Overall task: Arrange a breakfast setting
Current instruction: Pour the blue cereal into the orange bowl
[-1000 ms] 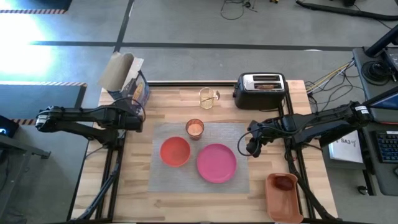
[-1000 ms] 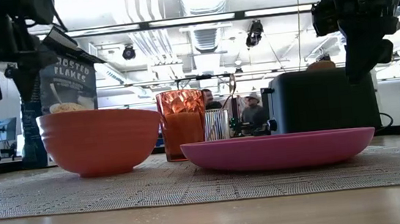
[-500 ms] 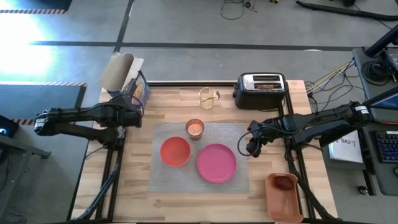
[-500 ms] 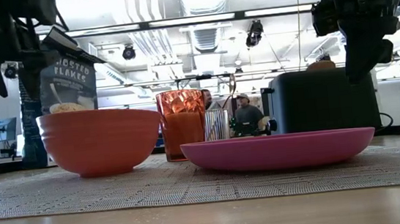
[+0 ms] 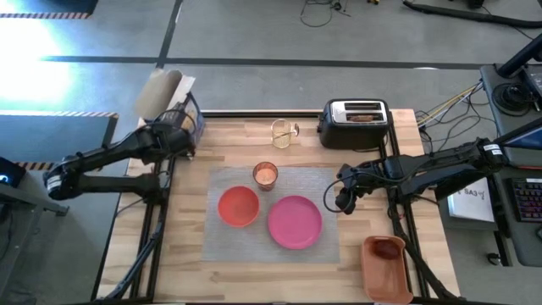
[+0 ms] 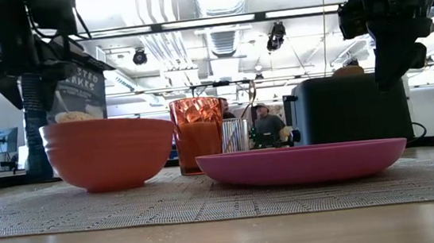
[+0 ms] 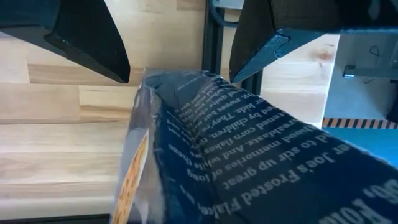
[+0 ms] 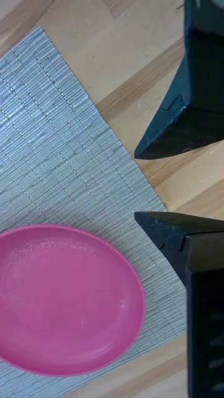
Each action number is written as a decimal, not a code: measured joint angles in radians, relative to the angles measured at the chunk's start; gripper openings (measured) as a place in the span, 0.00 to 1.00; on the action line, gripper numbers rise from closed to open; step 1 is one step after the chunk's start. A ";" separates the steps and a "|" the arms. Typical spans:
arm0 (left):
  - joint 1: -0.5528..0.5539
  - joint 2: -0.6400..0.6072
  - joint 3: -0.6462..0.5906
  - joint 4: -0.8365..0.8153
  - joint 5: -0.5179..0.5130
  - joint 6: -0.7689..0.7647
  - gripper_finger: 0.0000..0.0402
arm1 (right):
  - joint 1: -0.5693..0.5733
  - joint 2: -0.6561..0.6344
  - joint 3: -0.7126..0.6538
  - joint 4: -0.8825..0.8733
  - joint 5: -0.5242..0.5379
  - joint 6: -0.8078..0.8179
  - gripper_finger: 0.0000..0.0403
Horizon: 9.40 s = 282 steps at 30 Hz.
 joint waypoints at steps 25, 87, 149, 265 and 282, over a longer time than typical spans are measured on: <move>0.051 0.020 -0.078 0.232 0.157 0.086 0.64 | 0.000 0.000 0.000 0.000 0.000 0.000 0.34; -0.112 0.073 -0.243 0.383 -0.162 -0.165 0.78 | 0.000 0.000 0.000 0.000 0.000 0.000 0.34; -0.114 0.284 -0.431 1.000 -0.483 0.072 0.43 | 0.000 0.000 0.000 0.000 0.000 0.000 0.34; -1.039 0.419 0.771 -0.242 1.117 -0.305 0.42 | 0.000 0.000 0.000 0.000 0.000 0.000 0.34; -0.894 0.425 0.768 -0.243 1.288 -0.202 0.42 | 0.000 0.000 0.000 0.000 0.000 0.000 0.34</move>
